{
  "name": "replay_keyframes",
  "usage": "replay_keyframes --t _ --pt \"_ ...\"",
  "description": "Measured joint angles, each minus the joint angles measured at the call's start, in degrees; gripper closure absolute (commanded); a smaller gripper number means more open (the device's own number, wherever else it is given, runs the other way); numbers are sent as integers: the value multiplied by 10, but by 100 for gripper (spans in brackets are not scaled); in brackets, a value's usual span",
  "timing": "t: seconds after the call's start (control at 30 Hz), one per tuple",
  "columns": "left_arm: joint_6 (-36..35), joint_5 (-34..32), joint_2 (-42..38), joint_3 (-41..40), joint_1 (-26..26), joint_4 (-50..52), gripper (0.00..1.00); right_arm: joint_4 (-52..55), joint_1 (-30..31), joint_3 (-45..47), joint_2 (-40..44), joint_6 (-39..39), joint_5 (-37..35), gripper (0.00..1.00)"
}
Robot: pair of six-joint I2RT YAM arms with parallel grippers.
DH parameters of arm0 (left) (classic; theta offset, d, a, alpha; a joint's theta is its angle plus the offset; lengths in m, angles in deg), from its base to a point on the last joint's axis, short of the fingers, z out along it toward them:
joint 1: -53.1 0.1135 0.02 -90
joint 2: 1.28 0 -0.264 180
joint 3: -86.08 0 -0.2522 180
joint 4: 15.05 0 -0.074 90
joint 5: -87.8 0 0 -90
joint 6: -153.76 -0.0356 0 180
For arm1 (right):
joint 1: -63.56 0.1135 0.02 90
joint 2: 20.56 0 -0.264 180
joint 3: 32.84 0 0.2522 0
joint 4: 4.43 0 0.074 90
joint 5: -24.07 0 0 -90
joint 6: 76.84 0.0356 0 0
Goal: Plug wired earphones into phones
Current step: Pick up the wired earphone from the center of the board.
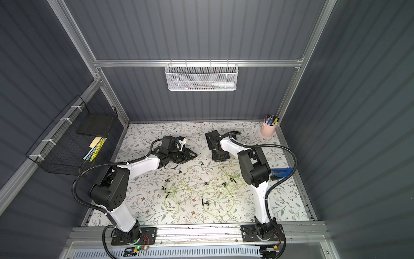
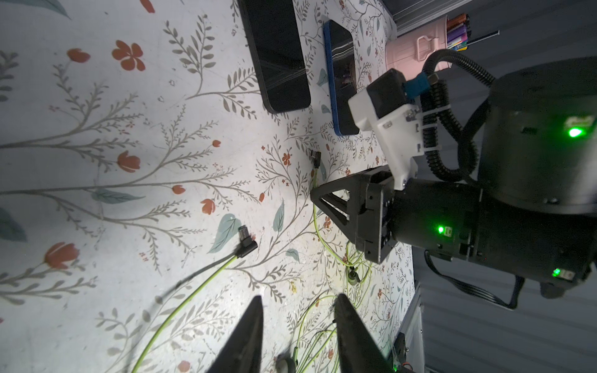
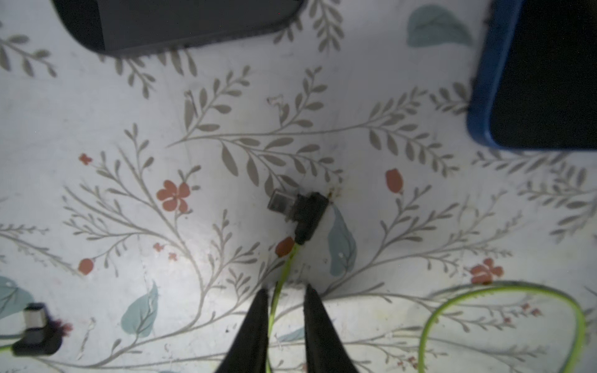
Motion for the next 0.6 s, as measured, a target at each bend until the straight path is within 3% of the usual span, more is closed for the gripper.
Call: replay_keyframes --t 0.17,0.37,0.6 --pt "0 -2 1 0 -10 0 61 8 -3 -5 -3 -10 -5 100" --pt "27 0 26 0 -45 -45 58 -3 -3 9 7 -21 -1 100" --pt "91 3 84 0 -58 -129 58 -13 -3 89 88 -29 38 100"
